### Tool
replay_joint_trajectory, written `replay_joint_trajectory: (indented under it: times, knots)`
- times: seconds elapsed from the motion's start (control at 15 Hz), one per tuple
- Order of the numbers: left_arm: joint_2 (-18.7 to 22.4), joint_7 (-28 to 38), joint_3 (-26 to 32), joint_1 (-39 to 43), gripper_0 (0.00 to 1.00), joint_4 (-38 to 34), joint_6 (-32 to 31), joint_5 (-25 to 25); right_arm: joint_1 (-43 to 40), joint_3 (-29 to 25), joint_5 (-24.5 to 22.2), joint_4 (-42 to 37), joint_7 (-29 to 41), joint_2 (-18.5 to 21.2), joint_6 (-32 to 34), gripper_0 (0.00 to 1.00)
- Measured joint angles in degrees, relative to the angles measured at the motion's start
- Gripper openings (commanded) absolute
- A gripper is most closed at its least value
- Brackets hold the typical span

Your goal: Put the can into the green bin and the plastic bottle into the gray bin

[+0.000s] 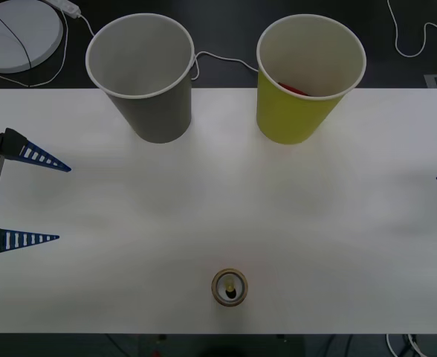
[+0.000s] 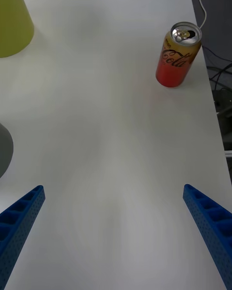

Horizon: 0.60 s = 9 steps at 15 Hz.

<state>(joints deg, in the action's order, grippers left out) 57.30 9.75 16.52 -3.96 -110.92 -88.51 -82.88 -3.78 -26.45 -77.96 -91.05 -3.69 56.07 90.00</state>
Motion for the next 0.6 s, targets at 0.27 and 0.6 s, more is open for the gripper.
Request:
replay_joint_trajectory:
  times: [0.27,0.6]
  knots:
    - [0.0,0.0,0.0,0.0,1.0,0.0,0.0,0.0,0.0,0.0,0.0,0.0,0.0,0.0,0.0,1.0]
    - [0.0,0.0,0.0,0.0,1.0,0.0,0.0,0.0,-1.1,6.1,5.0,0.2,-2.2,0.8,0.0,1.0]
